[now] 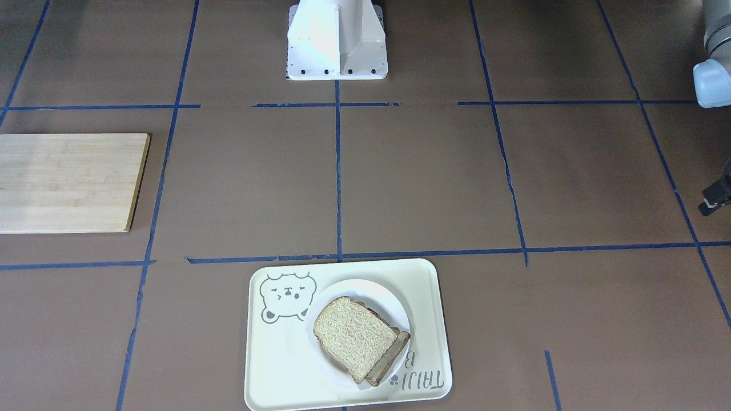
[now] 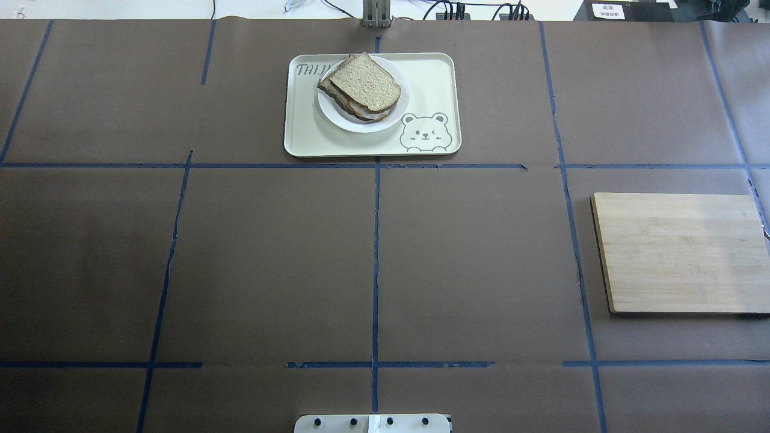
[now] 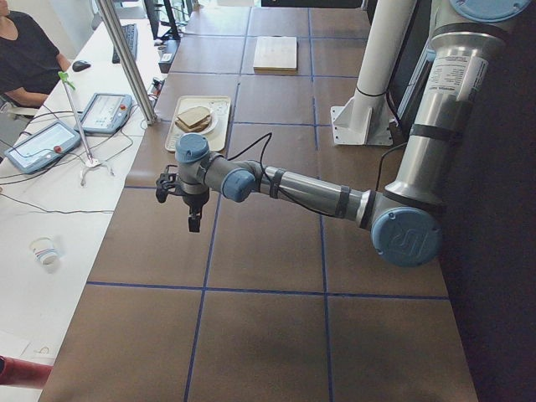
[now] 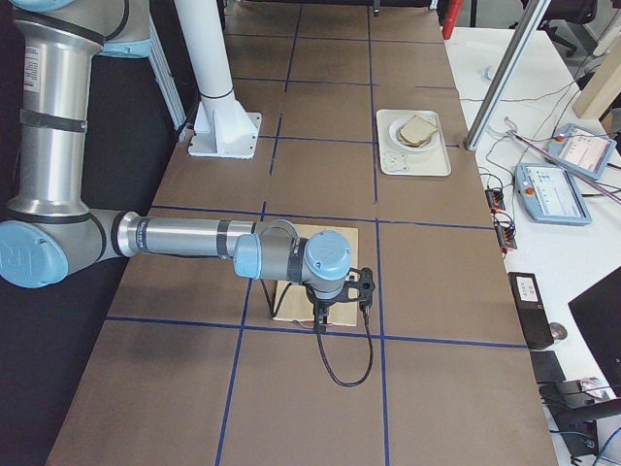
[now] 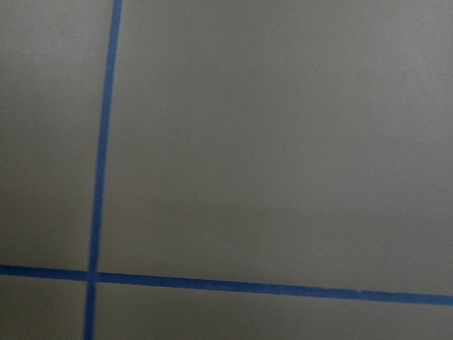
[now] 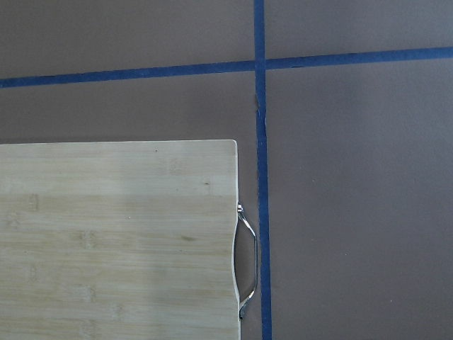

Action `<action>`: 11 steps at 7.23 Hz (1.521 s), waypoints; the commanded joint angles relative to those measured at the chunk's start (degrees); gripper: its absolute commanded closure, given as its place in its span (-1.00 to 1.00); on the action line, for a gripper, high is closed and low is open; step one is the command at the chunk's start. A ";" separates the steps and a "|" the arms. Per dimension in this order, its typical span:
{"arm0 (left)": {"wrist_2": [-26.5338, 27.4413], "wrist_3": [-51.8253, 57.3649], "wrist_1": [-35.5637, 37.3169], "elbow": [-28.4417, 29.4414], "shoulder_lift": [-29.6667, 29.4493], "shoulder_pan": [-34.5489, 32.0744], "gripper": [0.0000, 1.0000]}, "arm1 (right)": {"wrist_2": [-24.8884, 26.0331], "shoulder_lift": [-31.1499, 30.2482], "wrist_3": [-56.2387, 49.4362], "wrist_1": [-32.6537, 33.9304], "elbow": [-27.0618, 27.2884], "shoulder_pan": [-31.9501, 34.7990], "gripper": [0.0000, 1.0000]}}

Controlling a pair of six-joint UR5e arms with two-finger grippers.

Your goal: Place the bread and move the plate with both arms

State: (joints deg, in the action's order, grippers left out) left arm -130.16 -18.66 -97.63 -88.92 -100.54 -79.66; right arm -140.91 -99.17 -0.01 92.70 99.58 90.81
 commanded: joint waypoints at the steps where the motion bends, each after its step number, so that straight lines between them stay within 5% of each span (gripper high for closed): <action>1: -3.15 15.87 6.03 1.55 3.40 -4.79 -1.00 | 0.29 -0.06 0.10 0.20 0.00 0.15 -0.99; 4: -9.23 22.87 6.76 -0.89 12.53 -9.37 -1.00 | 0.72 0.21 0.18 0.11 0.00 0.15 -0.99; 11: -6.53 24.73 7.20 -1.26 12.12 -11.66 -1.00 | 2.74 0.47 0.27 0.11 0.00 0.33 -0.99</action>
State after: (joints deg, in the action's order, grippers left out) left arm -138.07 5.92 -90.45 -90.25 -88.43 -90.89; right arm -138.80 -98.78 0.26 92.81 99.59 91.14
